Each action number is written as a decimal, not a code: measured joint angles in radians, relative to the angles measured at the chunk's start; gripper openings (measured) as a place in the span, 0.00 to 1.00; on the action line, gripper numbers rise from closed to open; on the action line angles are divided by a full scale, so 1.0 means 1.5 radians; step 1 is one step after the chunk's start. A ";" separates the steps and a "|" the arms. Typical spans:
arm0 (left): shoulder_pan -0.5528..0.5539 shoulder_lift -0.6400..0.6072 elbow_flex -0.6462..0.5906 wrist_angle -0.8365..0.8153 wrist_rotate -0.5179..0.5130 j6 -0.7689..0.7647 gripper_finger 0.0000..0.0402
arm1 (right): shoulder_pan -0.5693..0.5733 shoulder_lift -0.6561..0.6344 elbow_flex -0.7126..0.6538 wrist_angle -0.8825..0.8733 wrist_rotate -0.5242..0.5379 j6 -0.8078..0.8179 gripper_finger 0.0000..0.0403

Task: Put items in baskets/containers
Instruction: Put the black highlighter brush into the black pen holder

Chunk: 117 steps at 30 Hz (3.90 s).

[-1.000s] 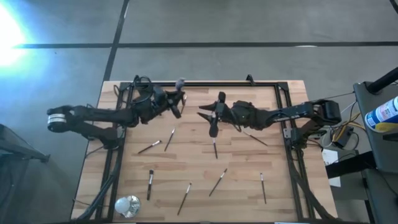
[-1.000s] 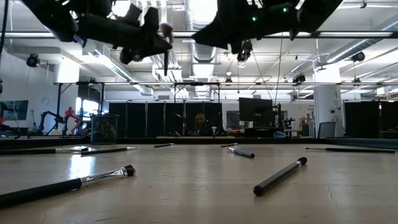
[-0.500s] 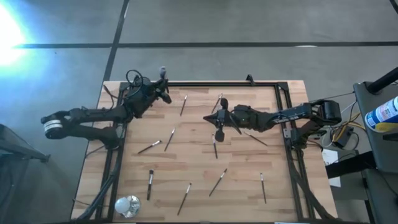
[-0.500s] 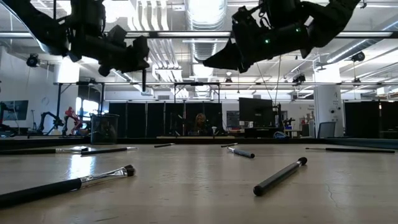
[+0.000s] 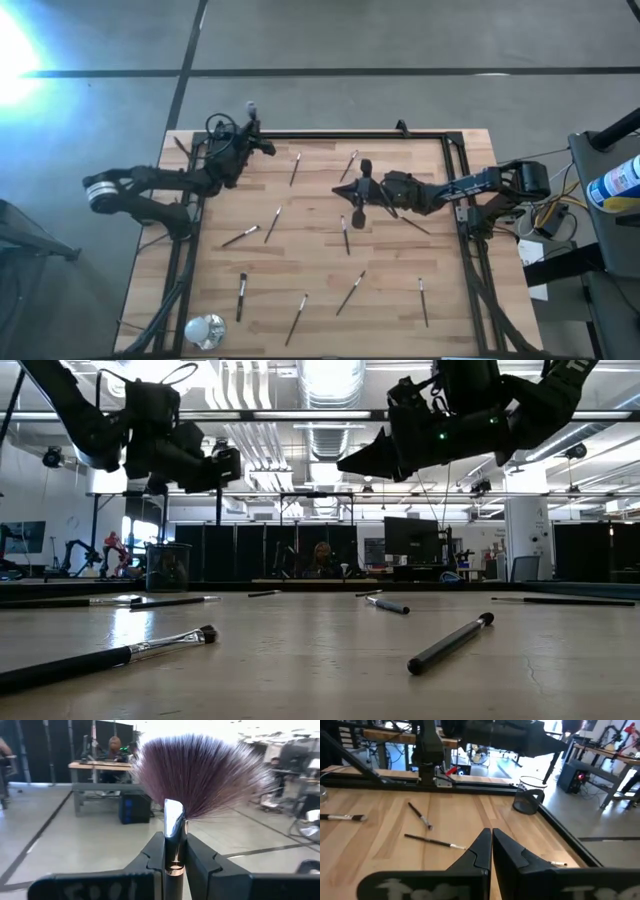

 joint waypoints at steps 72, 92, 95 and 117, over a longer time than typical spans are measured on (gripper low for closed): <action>0.079 0.097 -0.001 0.076 -0.099 0.037 0.10 | -0.007 -0.015 -0.088 0.122 -0.035 -0.028 0.02; 0.143 0.097 -0.054 0.104 -0.149 0.019 0.10 | -0.007 -0.014 -0.088 0.120 -0.035 -0.043 0.02; 0.150 0.097 -0.069 0.106 -0.149 -0.001 0.10 | -0.007 -0.014 -0.088 0.120 -0.035 -0.046 0.02; 0.165 0.157 -0.089 0.115 -0.144 -0.047 0.10 | -0.007 -0.014 -0.088 0.120 -0.035 -0.048 0.02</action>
